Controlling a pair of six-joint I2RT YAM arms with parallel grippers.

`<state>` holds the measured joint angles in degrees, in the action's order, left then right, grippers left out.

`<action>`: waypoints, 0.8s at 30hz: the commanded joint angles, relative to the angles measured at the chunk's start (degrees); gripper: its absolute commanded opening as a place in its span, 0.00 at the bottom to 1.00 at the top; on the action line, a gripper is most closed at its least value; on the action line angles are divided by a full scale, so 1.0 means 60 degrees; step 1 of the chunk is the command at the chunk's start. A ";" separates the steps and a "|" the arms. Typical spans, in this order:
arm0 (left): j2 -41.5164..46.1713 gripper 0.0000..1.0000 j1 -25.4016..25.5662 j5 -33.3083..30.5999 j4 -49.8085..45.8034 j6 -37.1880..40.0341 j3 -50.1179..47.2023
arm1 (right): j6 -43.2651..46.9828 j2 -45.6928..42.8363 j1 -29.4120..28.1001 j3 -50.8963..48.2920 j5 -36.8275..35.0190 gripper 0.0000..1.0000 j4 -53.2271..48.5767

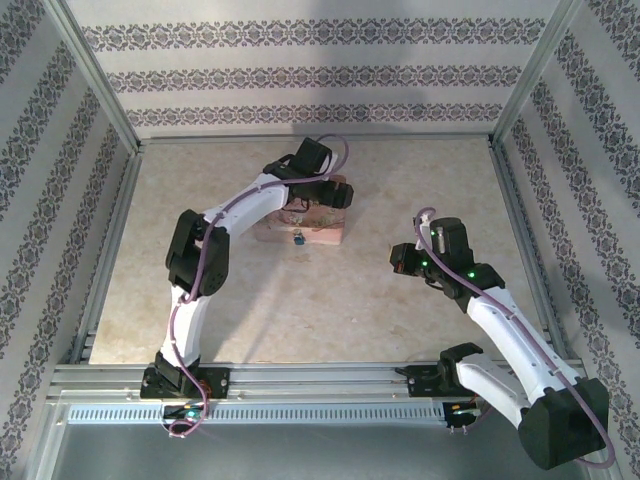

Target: Unlock a padlock with a key

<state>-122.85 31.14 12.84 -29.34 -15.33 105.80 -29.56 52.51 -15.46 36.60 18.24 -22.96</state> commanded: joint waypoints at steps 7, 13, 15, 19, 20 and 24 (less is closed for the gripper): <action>-0.0313 0.89 0.0372 0.0206 -0.0476 0.0262 0.0194 | 0.0160 -0.0287 0.0095 -0.0123 -0.0168 0.00 -0.0231; -0.0027 0.89 0.0781 0.0412 -0.0070 0.0252 -0.0433 | 0.0182 -0.0327 0.0109 -0.0181 -0.0194 0.00 -0.0231; 0.0086 0.89 0.0895 0.0449 0.0172 0.0114 -0.0669 | 0.0196 -0.0407 0.0127 -0.0225 -0.0255 0.00 -0.0218; 0.0032 0.89 0.1061 0.0606 0.0313 -0.0123 -0.0683 | 0.0352 -0.0418 0.0257 -0.0170 -0.0237 0.00 -0.0291; 0.0031 0.89 0.1112 0.0594 0.0347 -0.0150 -0.0685 | 0.0396 -0.0392 0.0300 -0.0128 -0.0193 0.00 -0.0332; -0.0006 0.89 0.1256 0.0637 0.0591 -0.0284 -0.0646 | 0.0556 -0.0122 0.0425 0.0101 -0.0037 0.00 -0.0450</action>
<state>-122.85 37.04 13.63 -25.65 -15.40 102.98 -28.01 51.07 -13.54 36.07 17.82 -24.25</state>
